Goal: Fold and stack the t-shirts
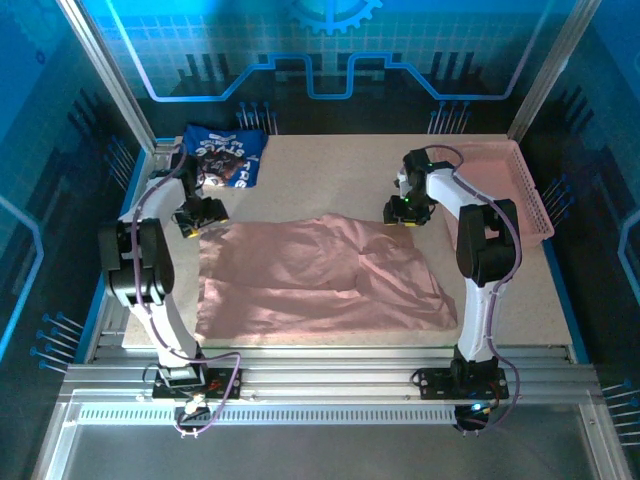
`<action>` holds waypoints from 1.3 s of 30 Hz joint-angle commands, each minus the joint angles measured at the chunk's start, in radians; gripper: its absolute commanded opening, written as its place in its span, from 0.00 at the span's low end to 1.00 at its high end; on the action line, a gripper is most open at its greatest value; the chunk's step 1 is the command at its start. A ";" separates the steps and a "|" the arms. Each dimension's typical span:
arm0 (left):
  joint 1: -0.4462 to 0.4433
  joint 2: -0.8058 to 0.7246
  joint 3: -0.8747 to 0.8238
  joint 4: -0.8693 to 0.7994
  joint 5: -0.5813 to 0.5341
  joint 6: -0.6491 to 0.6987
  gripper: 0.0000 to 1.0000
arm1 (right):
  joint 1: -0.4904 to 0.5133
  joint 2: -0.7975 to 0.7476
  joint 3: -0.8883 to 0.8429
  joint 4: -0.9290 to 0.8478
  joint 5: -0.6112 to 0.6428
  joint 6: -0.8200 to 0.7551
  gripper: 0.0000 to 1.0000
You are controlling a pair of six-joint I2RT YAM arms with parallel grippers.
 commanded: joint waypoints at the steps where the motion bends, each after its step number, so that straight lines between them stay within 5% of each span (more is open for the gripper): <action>1: 0.013 0.032 0.003 0.026 0.004 -0.015 0.74 | -0.013 0.040 0.016 -0.034 0.005 0.002 0.56; 10: 0.017 -0.034 -0.075 0.104 0.102 -0.047 0.76 | -0.002 0.106 0.049 -0.065 -0.007 0.024 0.46; 15: 0.017 -0.171 -0.130 0.170 0.161 -0.049 0.81 | 0.000 0.109 0.063 -0.027 -0.027 0.049 0.09; 18: 0.015 -0.274 -0.150 0.216 0.220 -0.062 0.85 | 0.006 0.072 0.081 0.001 -0.024 0.061 0.00; 25: -0.020 -0.436 -0.168 0.245 0.277 -0.118 0.89 | 0.038 -0.082 0.022 0.100 -0.017 0.057 0.00; 39: -0.052 -0.611 -0.343 0.221 0.265 -0.176 0.90 | 0.125 -0.472 -0.357 0.252 -0.048 0.011 0.00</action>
